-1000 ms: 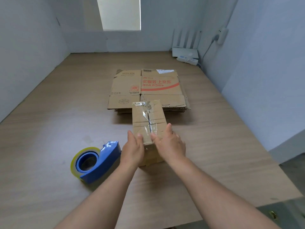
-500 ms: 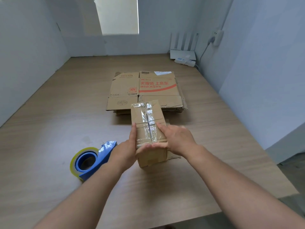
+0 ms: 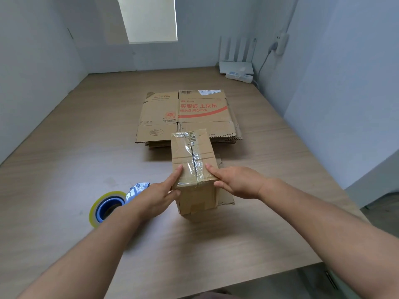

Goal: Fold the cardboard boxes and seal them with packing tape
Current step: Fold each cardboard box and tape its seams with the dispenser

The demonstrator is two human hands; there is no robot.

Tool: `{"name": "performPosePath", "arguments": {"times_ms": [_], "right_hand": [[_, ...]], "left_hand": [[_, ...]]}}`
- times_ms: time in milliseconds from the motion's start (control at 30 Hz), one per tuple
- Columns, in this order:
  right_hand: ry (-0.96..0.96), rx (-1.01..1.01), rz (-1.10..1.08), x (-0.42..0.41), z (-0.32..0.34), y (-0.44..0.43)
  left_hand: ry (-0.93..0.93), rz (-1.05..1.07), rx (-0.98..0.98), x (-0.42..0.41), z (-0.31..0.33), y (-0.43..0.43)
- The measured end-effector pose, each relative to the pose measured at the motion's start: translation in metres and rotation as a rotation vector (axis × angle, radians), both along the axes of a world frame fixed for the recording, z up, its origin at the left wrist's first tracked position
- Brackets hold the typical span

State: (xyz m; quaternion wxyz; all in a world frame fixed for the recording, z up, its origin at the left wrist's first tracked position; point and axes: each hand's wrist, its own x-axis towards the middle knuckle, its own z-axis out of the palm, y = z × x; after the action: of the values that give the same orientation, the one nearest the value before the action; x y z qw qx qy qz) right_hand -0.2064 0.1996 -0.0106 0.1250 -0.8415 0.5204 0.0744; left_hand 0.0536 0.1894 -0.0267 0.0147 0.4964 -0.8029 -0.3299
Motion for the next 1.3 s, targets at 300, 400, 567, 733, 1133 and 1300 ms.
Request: {"name": "performPosePath", "arguments": {"times_ms": [300,400,567,733,1133,1300], "right_hand": [[0.055,0.091,-0.04,-0.005,0.035,-0.023],[0.169,-0.085,0.093,-0.003,0.031,-0.023],[0.087,-0.305,0.205,-0.002,0.012,-0.016],[-0.147,-0.489,0.178,0.004,0.004,-0.004],[-0.267,-0.253,-0.192,0.004,-0.018,0.013],[-0.469,-0.376,-0.435,0.014,-0.027,0.035]], "left_hand": [[-0.305,-0.17,-0.13,0.011,0.02,-0.021],[-0.369,-0.211,-0.265,0.009,0.017,-0.023],[-0.368,-0.207,-0.351,0.008,0.011,-0.023],[-0.354,-0.11,-0.341,-0.004,0.006,-0.017],[0.077,0.216,-0.117,-0.005,-0.004,0.011],[0.234,0.52,-0.238,-0.003,-0.022,0.034]]}}
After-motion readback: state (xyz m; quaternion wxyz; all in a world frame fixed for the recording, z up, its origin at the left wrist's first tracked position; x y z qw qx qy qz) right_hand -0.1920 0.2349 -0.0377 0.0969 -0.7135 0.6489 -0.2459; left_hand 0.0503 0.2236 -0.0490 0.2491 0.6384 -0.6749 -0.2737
